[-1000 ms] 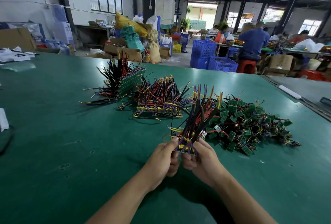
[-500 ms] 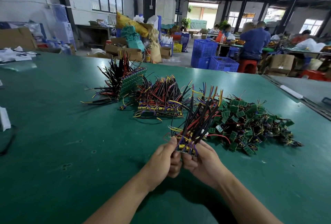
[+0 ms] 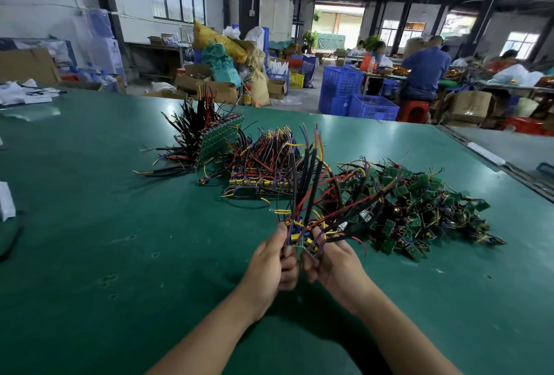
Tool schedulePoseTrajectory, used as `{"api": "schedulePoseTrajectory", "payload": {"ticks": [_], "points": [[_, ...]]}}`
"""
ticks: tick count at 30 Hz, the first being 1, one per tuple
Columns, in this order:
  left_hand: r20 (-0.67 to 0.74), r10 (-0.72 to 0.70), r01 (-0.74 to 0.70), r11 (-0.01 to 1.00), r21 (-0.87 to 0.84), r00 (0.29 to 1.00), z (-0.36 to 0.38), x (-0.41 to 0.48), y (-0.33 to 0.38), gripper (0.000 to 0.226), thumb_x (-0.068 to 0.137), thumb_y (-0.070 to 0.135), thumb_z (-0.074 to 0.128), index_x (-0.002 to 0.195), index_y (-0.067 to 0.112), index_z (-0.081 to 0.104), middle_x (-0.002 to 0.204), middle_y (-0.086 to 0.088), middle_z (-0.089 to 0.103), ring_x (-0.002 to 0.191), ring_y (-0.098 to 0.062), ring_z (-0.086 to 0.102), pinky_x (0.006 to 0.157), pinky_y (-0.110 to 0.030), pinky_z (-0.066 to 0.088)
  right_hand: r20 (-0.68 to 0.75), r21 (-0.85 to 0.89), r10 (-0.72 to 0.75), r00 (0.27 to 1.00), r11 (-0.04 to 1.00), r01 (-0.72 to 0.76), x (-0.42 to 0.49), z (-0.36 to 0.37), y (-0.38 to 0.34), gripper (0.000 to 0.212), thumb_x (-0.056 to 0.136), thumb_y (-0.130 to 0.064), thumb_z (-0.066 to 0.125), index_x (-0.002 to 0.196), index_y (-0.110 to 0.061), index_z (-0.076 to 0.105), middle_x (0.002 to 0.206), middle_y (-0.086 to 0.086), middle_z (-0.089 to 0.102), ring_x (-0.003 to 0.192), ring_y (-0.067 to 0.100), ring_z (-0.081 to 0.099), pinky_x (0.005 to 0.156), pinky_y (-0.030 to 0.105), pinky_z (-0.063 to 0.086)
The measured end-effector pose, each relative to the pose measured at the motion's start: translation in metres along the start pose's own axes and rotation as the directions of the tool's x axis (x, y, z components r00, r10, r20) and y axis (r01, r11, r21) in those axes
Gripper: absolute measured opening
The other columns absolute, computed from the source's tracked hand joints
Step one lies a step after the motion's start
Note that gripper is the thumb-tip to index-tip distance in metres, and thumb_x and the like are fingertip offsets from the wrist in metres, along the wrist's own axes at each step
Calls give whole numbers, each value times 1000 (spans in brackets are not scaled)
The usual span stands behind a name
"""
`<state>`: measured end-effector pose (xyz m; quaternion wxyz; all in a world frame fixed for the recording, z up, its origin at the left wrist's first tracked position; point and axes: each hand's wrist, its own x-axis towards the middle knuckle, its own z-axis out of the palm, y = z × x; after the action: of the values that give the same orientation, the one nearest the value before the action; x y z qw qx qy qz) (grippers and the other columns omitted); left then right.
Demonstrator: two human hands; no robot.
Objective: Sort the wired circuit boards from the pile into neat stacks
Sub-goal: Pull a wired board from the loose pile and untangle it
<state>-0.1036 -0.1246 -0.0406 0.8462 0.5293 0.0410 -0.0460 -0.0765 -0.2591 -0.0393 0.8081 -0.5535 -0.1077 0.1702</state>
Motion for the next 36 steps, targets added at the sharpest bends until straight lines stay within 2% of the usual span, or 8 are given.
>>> {"api": "schedulePoseTrajectory", "payload": {"ticks": [8,14,18,20,23,26,30,36], "points": [[-114,-20,-2,982,-188,993,11,2,-3,57,99,47,38,51,18,43,44,2,37,30,-6,23,35,-13,17,-154,-72,-99,983,993,89,3,14,8,26,102,-9,41,79,-12,53,61,8,50,47,13,40,49,28,30],[-88,15,-51,903,-426,996,-1,5,12,49,101,44,32,61,18,36,48,6,21,32,-6,19,30,-18,18,-185,325,-6,983,943,67,6,15,-3,26,104,-15,32,83,-16,47,61,3,55,46,11,48,48,24,37],[-230,98,-164,943,-291,968,-12,7,24,48,102,39,34,59,20,29,45,7,17,33,-7,16,35,-19,11,-283,-136,-41,958,991,3,11,2,2,19,105,-19,39,94,-14,55,54,-2,61,49,14,54,46,22,40],[-281,151,-209,959,-191,948,-15,7,25,46,102,35,37,60,20,26,46,7,15,34,-8,15,37,-20,10,-218,-475,-100,971,880,-16,10,-4,9,19,102,-16,46,88,-11,58,55,-7,60,55,14,51,51,21,42],[-285,219,-249,966,-74,933,-16,5,22,46,101,33,41,60,20,25,49,6,13,35,-9,15,39,-21,10,-28,-870,-251,968,482,99,7,-10,12,15,96,-19,53,83,-17,58,70,-16,58,71,-4,51,68,12,38],[-280,276,-270,961,61,920,-17,4,21,49,101,34,41,57,20,24,48,6,15,36,-10,15,40,-19,11,192,-971,-233,953,93,218,7,-13,10,19,94,-29,47,82,-17,57,91,-4,54,95,12,43,83,25,31],[-288,339,-296,938,181,896,-18,4,19,54,103,33,38,51,26,26,46,9,17,39,-11,13,37,-19,15,73,-996,-124,990,-55,67,5,-18,8,28,98,-42,48,94,-17,60,113,0,52,110,21,38,96,31,31],[-385,389,-327,920,219,837,-22,5,20,52,102,36,39,54,22,27,46,8,19,39,-10,15,38,-21,18,15,-948,-180,984,311,71,2,-19,-2,57,89,-26,59,142,-25,36,123,-8,41,122,13,32,97,26,28]]}}
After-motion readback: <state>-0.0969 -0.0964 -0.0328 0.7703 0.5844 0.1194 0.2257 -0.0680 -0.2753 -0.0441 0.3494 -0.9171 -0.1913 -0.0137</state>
